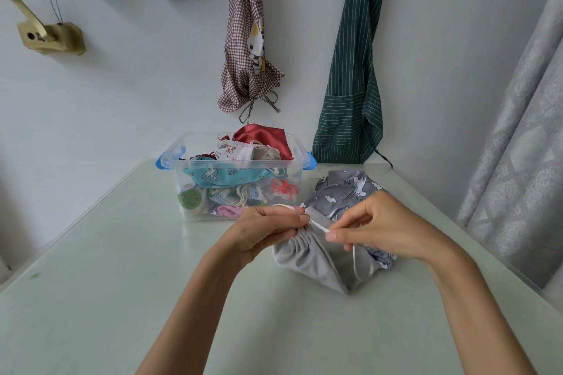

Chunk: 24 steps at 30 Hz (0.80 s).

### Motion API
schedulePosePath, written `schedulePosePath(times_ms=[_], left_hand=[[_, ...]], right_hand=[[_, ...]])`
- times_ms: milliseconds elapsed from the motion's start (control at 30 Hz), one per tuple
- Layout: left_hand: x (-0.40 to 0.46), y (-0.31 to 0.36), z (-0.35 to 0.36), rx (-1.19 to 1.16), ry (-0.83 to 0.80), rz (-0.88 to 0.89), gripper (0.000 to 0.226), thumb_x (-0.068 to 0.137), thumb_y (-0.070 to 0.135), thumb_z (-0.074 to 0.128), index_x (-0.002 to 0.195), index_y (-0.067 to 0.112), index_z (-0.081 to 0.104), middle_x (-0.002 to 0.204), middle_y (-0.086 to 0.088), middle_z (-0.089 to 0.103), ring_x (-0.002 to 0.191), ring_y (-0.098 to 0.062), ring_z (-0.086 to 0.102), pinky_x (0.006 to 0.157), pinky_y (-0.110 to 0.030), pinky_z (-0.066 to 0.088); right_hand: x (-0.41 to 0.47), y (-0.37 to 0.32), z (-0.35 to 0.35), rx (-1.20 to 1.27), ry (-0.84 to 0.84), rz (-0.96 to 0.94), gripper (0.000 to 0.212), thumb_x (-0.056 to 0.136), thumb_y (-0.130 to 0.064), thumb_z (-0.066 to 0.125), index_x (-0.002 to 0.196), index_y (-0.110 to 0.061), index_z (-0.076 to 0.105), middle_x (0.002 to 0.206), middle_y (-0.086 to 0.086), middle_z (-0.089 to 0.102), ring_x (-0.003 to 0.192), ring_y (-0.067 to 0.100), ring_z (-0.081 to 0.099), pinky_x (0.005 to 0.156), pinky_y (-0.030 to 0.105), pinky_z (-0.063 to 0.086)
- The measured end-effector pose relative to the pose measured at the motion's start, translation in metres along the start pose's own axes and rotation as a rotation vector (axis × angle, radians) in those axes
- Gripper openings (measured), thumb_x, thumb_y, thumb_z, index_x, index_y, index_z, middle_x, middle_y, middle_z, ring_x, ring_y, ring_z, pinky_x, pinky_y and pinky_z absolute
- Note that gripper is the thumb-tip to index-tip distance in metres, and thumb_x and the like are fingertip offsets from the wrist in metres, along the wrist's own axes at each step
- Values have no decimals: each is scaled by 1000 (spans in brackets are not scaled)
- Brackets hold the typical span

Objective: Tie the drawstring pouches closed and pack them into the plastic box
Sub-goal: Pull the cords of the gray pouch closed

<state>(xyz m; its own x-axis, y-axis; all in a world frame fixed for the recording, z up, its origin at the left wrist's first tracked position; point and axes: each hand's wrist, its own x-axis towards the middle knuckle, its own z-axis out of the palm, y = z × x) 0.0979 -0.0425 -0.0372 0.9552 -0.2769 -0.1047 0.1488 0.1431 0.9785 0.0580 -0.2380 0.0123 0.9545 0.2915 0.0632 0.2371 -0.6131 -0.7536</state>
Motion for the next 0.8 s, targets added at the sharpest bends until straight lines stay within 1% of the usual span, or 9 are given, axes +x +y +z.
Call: schedulePosePath(times_ms=[133, 200, 267, 333, 433, 500, 567, 700, 800], left_hand=[[0, -1, -1, 42, -15, 32, 26, 77, -2, 69, 58, 15, 73, 68, 7, 69, 64, 2, 63, 61, -9, 51], [0, -2, -3, 65, -27, 43, 33, 78, -3, 67, 53, 17, 70, 68, 7, 69, 64, 1, 62, 60, -9, 50], [1, -4, -4, 82, -40, 57, 37, 78, -7, 64, 51, 17, 68, 69, 5, 70, 67, 0, 62, 60, -10, 50], [2, -5, -3, 87, -64, 82, 39, 78, -11, 61, 51, 16, 66, 68, 2, 70, 67, -1, 65, 60, -10, 50], [3, -7, -4, 121, -83, 140, 29, 76, -14, 62, 59, 9, 66, 68, 0, 71, 67, -5, 65, 64, -13, 52], [4, -7, -5, 191, -88, 202, 15, 74, -15, 64, 69, -1, 65, 68, -1, 71, 69, -8, 66, 71, -17, 53], [3, -8, -6, 272, -77, 270, 9, 71, -16, 67, 77, -9, 65, 67, 0, 71, 70, -10, 67, 75, -20, 53], [-1, -6, -5, 347, -3, 395, 10, 68, -21, 66, 77, -17, 62, 65, -1, 70, 64, -10, 66, 66, -18, 53], [-3, -5, -6, 375, 98, 500, 10, 67, -18, 70, 73, -15, 63, 73, -9, 72, 69, -16, 69, 69, -22, 56]], right_hand=[[-8, -10, 1, -134, -138, 22, 15, 82, -35, 69, 77, -23, 77, 63, -6, 70, 50, 2, 51, 53, 12, 40], [-4, -5, 2, -157, -73, 31, 23, 90, -37, 58, 81, -24, 74, 66, -10, 69, 48, 7, 50, 55, 16, 41], [5, 3, 8, -116, 49, 2, 18, 92, -30, 56, 93, -23, 72, 82, -9, 70, 55, 9, 54, 60, 18, 46], [13, 9, 18, -6, 31, -67, 17, 91, -21, 60, 104, -25, 69, 95, -9, 70, 68, 9, 62, 70, 22, 54], [16, 10, 32, 196, -51, -69, 24, 88, -10, 62, 108, -22, 67, 84, -16, 69, 69, -9, 62, 58, 8, 45], [18, 12, 34, 220, -13, -53, 19, 84, -9, 67, 99, -21, 71, 75, -13, 70, 61, -7, 60, 52, 8, 40], [21, 17, 35, 200, 64, -44, 13, 77, -12, 73, 84, -23, 74, 75, -4, 72, 59, 2, 60, 51, 17, 43], [25, 19, 43, 174, 202, -68, 7, 70, -14, 76, 70, -21, 73, 66, -7, 71, 64, 9, 64, 66, 28, 52], [27, 18, 50, 146, 249, -93, 11, 68, -13, 74, 63, -22, 71, 57, -14, 66, 58, 2, 60, 64, 19, 47]])
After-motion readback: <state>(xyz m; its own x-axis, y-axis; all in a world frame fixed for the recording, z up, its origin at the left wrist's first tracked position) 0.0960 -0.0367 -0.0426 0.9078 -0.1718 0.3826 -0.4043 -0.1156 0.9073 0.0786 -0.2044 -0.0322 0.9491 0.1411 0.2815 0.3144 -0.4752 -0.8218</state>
